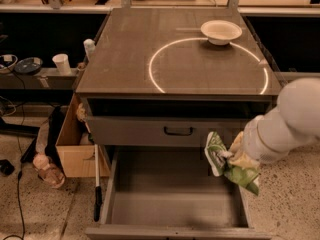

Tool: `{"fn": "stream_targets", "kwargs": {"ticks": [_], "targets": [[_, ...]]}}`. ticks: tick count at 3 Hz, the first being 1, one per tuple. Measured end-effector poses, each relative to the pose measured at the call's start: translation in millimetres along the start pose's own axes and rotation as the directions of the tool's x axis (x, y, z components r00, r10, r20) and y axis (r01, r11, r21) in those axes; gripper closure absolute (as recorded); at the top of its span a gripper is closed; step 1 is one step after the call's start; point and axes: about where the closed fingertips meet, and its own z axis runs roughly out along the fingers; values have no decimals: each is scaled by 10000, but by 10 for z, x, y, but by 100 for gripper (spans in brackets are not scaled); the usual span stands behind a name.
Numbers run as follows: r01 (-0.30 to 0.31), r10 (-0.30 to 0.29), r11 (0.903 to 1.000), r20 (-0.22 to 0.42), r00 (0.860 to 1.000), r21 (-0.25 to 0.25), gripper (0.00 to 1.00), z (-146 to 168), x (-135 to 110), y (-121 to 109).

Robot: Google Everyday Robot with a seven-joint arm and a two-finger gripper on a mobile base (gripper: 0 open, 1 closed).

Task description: Place green jalapeno chip bag into middle drawer

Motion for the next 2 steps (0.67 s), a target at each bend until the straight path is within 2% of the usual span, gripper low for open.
{"fn": "stream_targets", "kwargs": {"ticks": [2], "targets": [[-349, 345, 9994, -754, 9966, -34, 100, 789, 289, 584]]}}
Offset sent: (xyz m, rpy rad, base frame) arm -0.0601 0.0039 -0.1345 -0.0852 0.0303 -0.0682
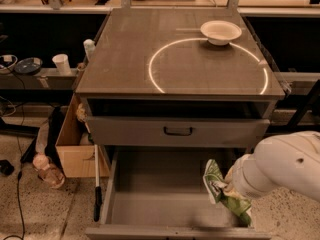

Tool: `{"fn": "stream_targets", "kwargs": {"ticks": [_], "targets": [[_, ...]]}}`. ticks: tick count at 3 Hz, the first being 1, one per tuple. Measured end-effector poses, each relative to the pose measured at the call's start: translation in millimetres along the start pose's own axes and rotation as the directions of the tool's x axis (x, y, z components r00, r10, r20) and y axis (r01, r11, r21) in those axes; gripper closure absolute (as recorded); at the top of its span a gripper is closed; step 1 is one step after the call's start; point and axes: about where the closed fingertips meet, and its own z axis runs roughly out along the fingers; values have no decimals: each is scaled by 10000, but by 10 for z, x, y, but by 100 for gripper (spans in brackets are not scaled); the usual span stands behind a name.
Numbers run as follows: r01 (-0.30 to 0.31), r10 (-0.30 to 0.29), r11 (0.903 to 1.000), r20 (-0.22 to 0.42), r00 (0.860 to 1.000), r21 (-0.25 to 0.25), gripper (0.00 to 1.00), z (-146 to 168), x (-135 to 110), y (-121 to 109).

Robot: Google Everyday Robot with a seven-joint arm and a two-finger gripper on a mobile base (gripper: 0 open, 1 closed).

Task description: Place green jalapeno chip bag into middle drawer

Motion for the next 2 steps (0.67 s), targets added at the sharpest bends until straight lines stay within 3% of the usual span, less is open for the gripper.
{"fn": "stream_targets", "kwargs": {"ticks": [1, 2], "targets": [[-34, 33, 10000, -204, 9998, -50, 100, 379, -13, 110], [28, -30, 10000, -181, 9998, -93, 100, 558, -97, 123]]}}
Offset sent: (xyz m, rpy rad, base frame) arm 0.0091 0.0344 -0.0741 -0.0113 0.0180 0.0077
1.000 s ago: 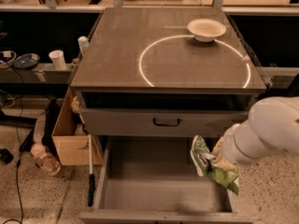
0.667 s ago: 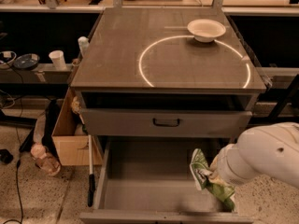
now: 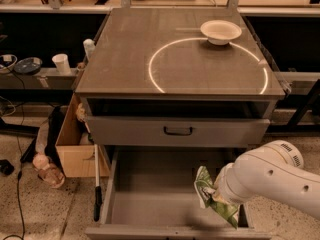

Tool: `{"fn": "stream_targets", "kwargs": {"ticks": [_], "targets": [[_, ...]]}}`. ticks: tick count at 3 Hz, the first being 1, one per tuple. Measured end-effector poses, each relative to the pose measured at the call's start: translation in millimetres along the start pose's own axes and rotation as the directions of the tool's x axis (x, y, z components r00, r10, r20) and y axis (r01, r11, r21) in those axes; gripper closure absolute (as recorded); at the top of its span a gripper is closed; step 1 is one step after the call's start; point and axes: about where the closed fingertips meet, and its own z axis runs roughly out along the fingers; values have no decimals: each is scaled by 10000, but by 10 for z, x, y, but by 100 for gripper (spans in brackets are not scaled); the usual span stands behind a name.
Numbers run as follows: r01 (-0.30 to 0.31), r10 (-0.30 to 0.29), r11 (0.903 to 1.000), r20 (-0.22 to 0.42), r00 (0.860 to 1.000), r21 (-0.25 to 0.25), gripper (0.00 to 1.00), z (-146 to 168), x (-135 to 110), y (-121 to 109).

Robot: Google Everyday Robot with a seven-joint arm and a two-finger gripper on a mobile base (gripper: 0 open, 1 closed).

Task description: Place green jalapeno chip bag into middle drawer

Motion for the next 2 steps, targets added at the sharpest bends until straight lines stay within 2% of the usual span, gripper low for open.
{"fn": "stream_targets", "kwargs": {"ticks": [2], "targets": [[259, -246, 9993, 487, 9985, -258, 100, 355, -411, -94]]}}
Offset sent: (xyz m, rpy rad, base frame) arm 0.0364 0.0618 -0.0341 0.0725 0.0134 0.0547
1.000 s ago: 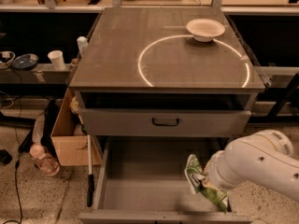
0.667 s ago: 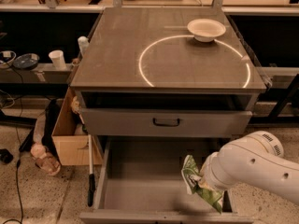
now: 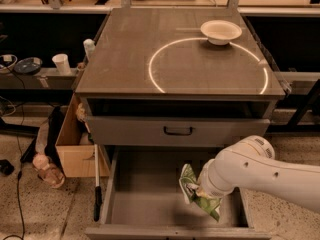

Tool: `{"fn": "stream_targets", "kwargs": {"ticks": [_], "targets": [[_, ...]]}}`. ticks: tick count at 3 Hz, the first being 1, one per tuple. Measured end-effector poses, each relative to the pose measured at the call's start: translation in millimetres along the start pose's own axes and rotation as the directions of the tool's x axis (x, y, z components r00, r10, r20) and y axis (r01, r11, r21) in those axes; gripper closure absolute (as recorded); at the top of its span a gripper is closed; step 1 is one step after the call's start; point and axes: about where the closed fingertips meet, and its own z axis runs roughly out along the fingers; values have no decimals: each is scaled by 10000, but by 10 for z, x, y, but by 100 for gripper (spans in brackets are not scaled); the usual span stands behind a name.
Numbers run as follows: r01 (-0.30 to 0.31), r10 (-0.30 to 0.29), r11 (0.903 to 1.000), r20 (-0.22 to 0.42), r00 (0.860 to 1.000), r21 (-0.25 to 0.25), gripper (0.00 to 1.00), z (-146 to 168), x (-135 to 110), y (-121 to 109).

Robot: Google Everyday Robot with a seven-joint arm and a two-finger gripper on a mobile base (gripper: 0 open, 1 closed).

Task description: Place green jalapeno chip bag into middle drawer

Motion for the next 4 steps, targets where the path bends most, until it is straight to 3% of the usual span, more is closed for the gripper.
{"fn": "stream_targets", "kwargs": {"ticks": [1, 2, 3, 4], "targets": [[78, -77, 9999, 61, 10000, -135, 100, 109, -73, 3], [126, -144, 9980, -289, 9995, -626, 100, 401, -74, 201], [127, -145, 9979, -284, 9995, -627, 100, 402, -73, 204], [110, -122, 9980, -179, 9998, -619, 100, 636, -98, 232]]}}
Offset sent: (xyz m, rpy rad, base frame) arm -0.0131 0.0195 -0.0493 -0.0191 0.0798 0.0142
